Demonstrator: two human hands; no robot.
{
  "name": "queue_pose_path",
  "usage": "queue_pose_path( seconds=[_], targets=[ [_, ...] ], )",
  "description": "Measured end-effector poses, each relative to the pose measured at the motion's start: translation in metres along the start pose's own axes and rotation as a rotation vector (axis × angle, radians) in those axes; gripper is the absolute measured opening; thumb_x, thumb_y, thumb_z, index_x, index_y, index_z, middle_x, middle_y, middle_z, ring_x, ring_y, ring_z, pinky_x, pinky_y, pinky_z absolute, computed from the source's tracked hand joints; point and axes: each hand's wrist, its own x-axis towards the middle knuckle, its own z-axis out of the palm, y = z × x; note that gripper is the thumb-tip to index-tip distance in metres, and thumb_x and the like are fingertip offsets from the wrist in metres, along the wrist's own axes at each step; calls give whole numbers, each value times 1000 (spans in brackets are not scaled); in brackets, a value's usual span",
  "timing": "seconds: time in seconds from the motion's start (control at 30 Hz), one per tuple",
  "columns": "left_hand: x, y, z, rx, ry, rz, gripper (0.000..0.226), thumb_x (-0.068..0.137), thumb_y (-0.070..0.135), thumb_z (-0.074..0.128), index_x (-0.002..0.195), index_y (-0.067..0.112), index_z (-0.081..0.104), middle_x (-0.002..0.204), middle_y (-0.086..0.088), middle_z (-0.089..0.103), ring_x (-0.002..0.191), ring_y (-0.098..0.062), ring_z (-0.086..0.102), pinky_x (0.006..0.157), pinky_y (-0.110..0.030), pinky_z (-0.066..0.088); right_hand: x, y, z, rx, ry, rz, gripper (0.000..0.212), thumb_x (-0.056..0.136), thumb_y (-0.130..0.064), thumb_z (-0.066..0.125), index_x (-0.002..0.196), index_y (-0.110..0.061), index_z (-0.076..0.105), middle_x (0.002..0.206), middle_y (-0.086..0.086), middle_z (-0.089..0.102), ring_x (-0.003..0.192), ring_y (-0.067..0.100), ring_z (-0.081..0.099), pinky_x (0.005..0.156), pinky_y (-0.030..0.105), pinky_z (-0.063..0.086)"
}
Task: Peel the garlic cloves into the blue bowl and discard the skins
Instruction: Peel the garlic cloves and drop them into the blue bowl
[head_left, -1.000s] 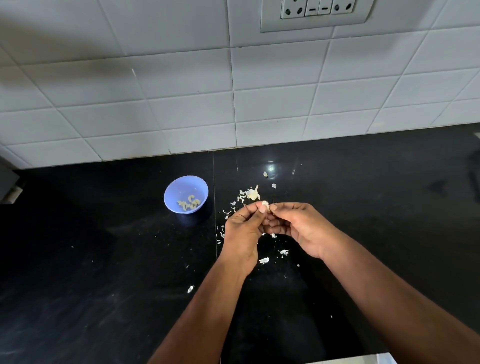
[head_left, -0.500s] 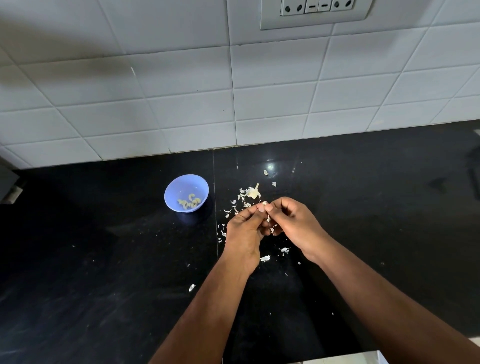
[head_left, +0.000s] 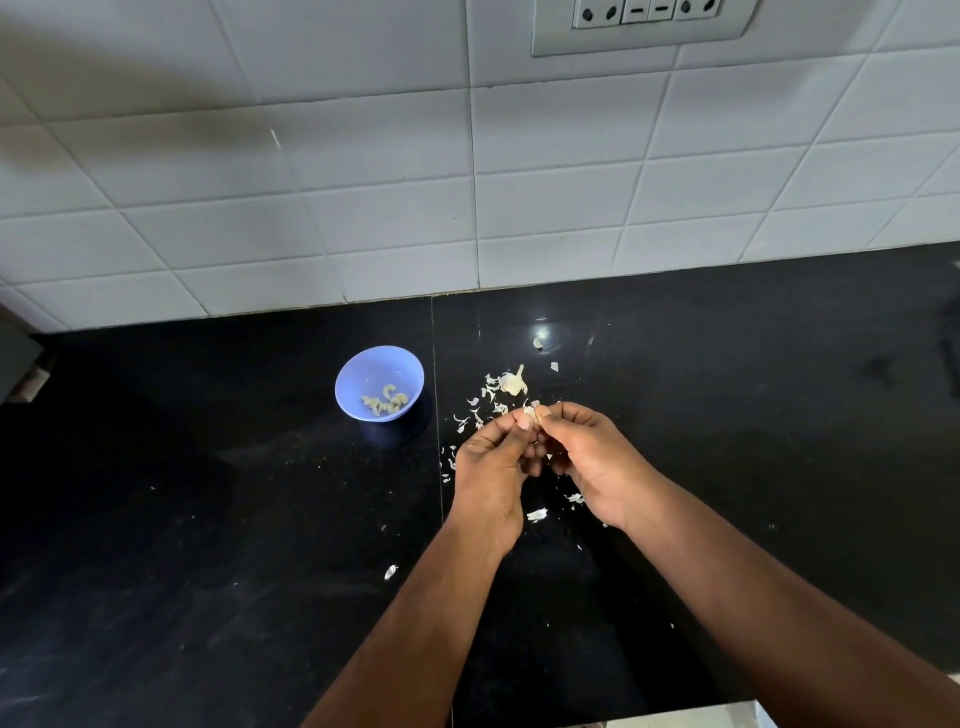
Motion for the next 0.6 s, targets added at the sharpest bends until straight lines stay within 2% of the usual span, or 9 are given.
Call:
queue_pose_path(
  seconds=[0.1, 0.2, 0.33, 0.43, 0.6],
  targets=[
    [1, 1, 2, 2, 47, 5, 13, 97, 19, 73, 88, 11, 78, 75, -3, 65, 66, -12, 54, 59, -25, 45, 5, 4, 1, -251, 124, -149, 21, 103, -28, 65, 88, -16, 73, 81, -2, 75, 71, 6, 67, 62, 19, 49],
    [4, 4, 4, 52, 85, -51, 24, 79, 35, 85, 82, 14, 74, 72, 0, 64, 62, -10, 55, 58, -25, 46, 9, 10, -3, -593, 193, -377, 17, 103, -29, 64, 91, -18, 71, 93, -4, 69, 82, 6, 64, 69, 20, 48],
    [10, 11, -2, 38, 84, -135, 22, 89, 26, 84, 88, 12, 67, 72, -2, 67, 59, -11, 58, 55, -25, 46, 11, 17, -12, -998, 198, -758, 17, 104, -27, 56, 100, -14, 66, 98, -4, 58, 82, 14, 57, 65, 32, 50],
    [10, 16, -2, 75, 58, -131, 14, 95, 19, 78, 88, 9, 71, 72, -3, 66, 58, -11, 56, 52, -23, 45, 10, 15, -17, -1104, 160, -863, 22, 104, -28, 51, 103, -12, 66, 100, -1, 58, 83, 19, 59, 63, 41, 53],
    [13, 16, -2, 132, 46, -67, 15, 102, 11, 69, 88, 8, 75, 77, -4, 69, 62, -10, 56, 55, -23, 46, 8, 15, -17, -1038, 144, -817, 18, 103, -30, 55, 103, -15, 65, 102, -5, 58, 82, 12, 59, 63, 32, 51]
  ],
)
